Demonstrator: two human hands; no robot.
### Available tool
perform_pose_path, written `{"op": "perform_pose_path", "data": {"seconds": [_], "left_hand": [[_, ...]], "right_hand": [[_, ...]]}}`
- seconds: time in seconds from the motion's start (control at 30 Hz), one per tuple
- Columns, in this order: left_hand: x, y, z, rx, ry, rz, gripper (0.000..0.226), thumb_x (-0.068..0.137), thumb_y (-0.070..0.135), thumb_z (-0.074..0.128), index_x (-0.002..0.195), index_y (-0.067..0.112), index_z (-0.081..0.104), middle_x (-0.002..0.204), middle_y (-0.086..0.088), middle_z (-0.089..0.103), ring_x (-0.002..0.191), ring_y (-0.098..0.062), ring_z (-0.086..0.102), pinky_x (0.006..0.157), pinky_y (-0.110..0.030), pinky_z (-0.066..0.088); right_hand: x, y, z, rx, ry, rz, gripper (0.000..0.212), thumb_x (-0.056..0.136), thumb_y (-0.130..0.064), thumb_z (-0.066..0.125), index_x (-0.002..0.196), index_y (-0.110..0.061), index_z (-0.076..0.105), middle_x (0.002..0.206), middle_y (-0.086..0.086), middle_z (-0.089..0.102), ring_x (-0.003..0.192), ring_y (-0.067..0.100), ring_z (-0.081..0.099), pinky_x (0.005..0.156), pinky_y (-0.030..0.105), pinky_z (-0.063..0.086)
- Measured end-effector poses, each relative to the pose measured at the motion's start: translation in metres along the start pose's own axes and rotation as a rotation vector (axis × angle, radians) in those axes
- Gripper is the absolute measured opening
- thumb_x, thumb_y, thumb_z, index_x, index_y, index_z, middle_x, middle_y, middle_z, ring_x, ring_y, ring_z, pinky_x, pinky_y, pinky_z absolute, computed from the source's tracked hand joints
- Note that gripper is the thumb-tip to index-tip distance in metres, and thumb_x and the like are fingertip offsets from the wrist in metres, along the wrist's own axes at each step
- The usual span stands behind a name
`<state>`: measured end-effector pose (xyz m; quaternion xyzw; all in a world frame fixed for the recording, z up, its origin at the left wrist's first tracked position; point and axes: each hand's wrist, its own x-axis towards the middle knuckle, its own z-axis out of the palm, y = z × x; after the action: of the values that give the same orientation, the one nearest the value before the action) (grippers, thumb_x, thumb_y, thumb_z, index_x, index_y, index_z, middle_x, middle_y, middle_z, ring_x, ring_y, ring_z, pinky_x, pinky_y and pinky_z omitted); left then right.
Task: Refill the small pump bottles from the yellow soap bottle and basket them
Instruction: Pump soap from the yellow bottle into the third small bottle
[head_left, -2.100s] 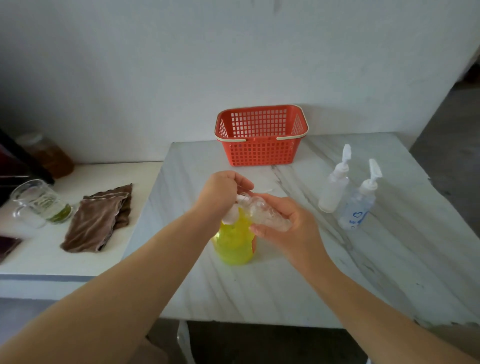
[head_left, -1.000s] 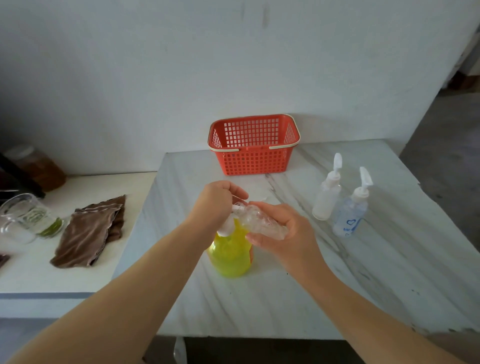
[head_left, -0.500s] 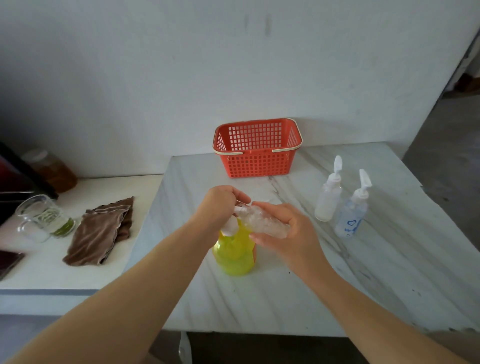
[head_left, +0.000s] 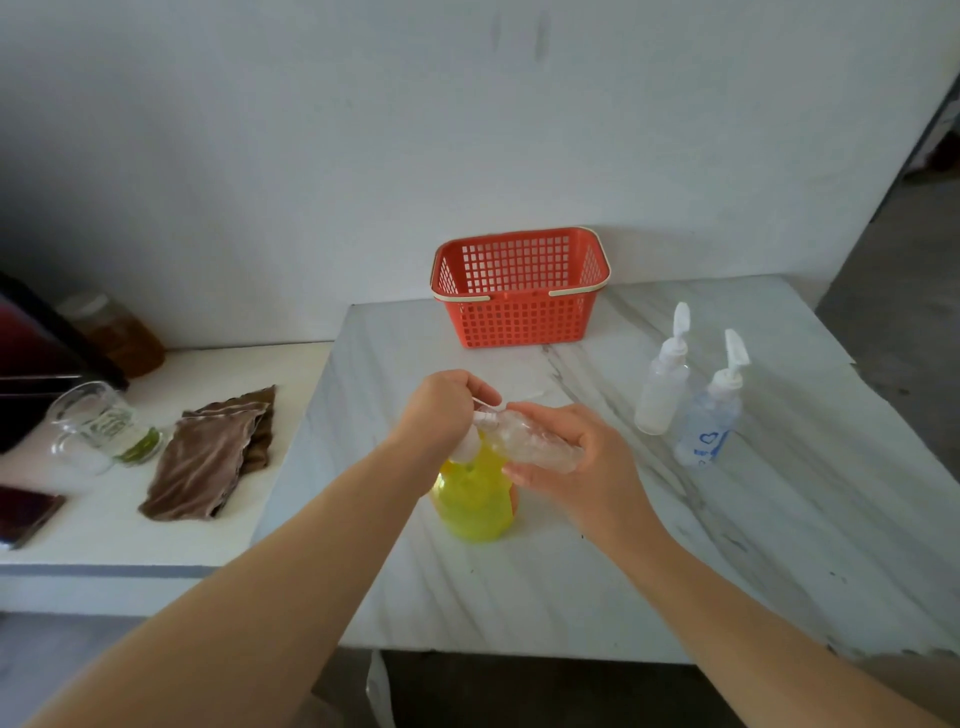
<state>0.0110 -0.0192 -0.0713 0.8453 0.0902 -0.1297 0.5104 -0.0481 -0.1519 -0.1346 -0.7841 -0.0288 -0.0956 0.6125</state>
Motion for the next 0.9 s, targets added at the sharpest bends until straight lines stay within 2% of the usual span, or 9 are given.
{"op": "perform_pose_path", "data": {"seconds": [0.17,0.3,0.43,0.5,0.6,0.77,0.83,0.9], "left_hand": [[-0.005,0.011,-0.002,0.021,0.002,0.000,0.034,0.089,0.000,0.035,0.082,0.014,0.065,0.076,0.001,0.061,0.061,-0.013,0.051,0.048,-0.021,0.034],[-0.002,0.015,-0.004,0.012,-0.012,0.021,0.035,0.088,-0.004,0.034,0.077,0.014,0.062,0.074,-0.001,0.063,0.065,-0.014,0.055,0.049,-0.021,0.034],[-0.002,0.009,-0.002,0.067,-0.014,0.010,0.035,0.088,-0.003,0.035,0.087,0.013,0.066,0.083,-0.003,0.063,0.062,-0.014,0.052,0.049,-0.022,0.034],[-0.001,0.004,-0.001,0.047,-0.014,-0.001,0.036,0.088,-0.002,0.034,0.085,0.012,0.067,0.083,-0.005,0.064,0.063,-0.016,0.054,0.052,-0.022,0.037],[0.001,0.000,-0.001,0.016,0.002,-0.008,0.037,0.087,-0.001,0.033,0.078,0.014,0.066,0.083,-0.007,0.066,0.068,-0.021,0.056,0.061,-0.025,0.044],[0.000,0.000,0.001,0.000,0.011,-0.013,0.037,0.085,-0.002,0.033,0.076,0.014,0.066,0.083,-0.007,0.066,0.071,-0.022,0.058,0.068,-0.028,0.047],[-0.004,0.005,-0.002,0.027,-0.007,-0.005,0.034,0.088,-0.003,0.036,0.081,0.012,0.066,0.084,-0.006,0.064,0.069,-0.018,0.055,0.061,-0.021,0.046],[-0.006,0.011,-0.004,0.040,-0.024,0.014,0.031,0.089,-0.005,0.038,0.090,0.011,0.064,0.077,-0.002,0.060,0.060,-0.012,0.050,0.042,-0.011,0.040]], "right_hand": [[0.000,-0.006,-0.001,0.009,0.004,-0.010,0.053,0.058,-0.033,0.078,0.110,-0.041,0.067,0.096,-0.005,0.063,0.093,0.007,0.061,0.084,0.021,0.046],[0.002,-0.009,-0.003,-0.021,0.012,-0.025,0.051,0.060,-0.034,0.077,0.108,-0.046,0.065,0.093,-0.007,0.062,0.090,0.005,0.061,0.081,0.018,0.045],[0.000,-0.006,-0.002,0.017,0.001,-0.024,0.051,0.059,-0.033,0.078,0.107,-0.046,0.066,0.094,-0.008,0.062,0.093,0.006,0.061,0.082,0.019,0.045],[0.000,-0.002,-0.001,0.028,0.000,-0.015,0.052,0.058,-0.032,0.079,0.108,-0.043,0.067,0.096,-0.009,0.063,0.094,0.005,0.061,0.083,0.018,0.045],[0.002,0.001,0.000,0.023,-0.001,0.005,0.053,0.057,-0.032,0.079,0.109,-0.039,0.069,0.099,-0.007,0.064,0.095,0.006,0.062,0.086,0.024,0.048],[0.003,0.002,0.000,0.035,-0.003,0.006,0.052,0.056,-0.030,0.080,0.105,-0.043,0.069,0.099,-0.007,0.064,0.096,0.007,0.062,0.088,0.028,0.049],[0.003,-0.003,0.000,0.036,-0.007,-0.014,0.051,0.057,-0.030,0.080,0.103,-0.047,0.068,0.096,-0.007,0.063,0.094,0.008,0.062,0.085,0.025,0.048],[0.004,-0.007,-0.002,0.014,-0.005,-0.030,0.050,0.058,-0.031,0.078,0.103,-0.051,0.066,0.093,-0.007,0.062,0.093,0.007,0.061,0.082,0.019,0.045]]}}
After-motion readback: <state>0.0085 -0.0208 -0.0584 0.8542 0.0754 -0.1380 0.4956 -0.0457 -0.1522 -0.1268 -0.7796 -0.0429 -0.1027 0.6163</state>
